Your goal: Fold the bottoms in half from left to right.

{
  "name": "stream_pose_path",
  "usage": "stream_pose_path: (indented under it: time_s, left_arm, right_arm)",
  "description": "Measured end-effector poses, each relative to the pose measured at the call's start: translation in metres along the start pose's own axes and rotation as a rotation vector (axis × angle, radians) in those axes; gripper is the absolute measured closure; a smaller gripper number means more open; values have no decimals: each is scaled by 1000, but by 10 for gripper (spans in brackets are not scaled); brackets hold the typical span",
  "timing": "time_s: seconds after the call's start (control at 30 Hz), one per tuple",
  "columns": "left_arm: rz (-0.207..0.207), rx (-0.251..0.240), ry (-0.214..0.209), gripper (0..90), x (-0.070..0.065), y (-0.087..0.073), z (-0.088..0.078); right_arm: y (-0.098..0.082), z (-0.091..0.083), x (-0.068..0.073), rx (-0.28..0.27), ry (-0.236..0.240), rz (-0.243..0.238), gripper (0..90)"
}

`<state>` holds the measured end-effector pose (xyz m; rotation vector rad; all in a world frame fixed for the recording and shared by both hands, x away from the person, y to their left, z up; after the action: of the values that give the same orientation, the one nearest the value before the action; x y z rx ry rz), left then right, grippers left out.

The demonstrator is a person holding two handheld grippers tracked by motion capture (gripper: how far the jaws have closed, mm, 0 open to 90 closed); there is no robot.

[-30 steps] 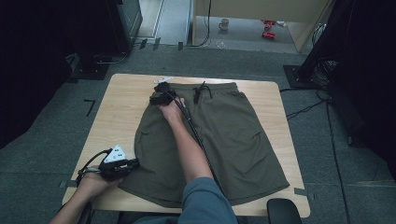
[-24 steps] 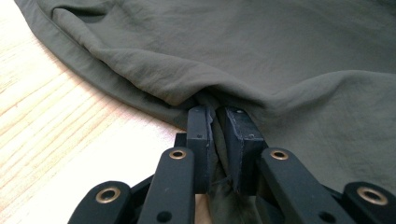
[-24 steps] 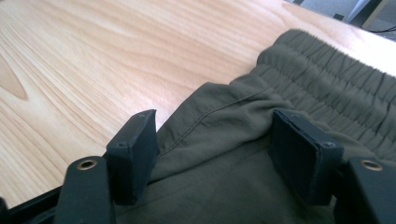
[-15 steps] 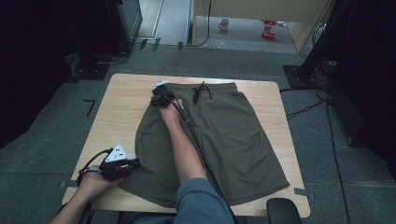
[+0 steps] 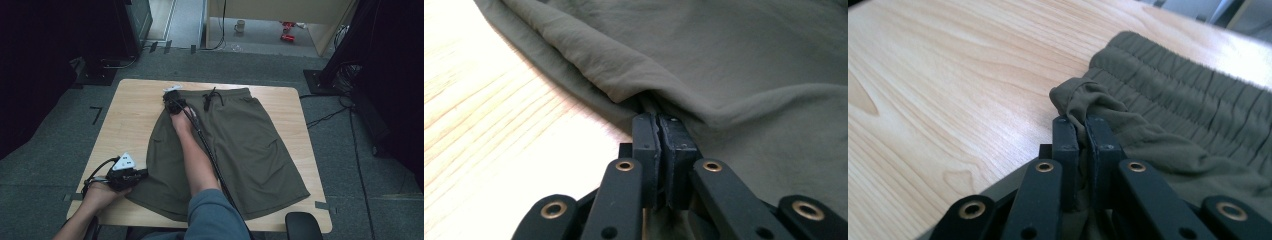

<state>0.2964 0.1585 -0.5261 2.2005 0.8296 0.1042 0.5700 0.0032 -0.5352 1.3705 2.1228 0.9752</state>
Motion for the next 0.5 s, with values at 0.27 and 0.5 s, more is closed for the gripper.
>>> stream_pose_path:
  time_s: [0.27,0.5]
  left_arm:
    - [65,-122,-31,890,-25,29,-10]
    - [108,-164,-99,888,-50,64,-5]
  right_arm:
    - [19,-31,-15,-4,68,33,870]
    - [27,-72,-43,-44,86,32,876]
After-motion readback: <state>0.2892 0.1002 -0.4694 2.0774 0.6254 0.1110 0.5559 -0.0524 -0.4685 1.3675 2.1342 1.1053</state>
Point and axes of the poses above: each handheld gripper's, and its own axes: z roughly forward along the jaws, y roughly out of its top, x roughly to its left, the point moved 3 cm from there along z, roughly forward along the jaws, and after that the axes turned 7 degrees about -y, right-handed, at the moved point
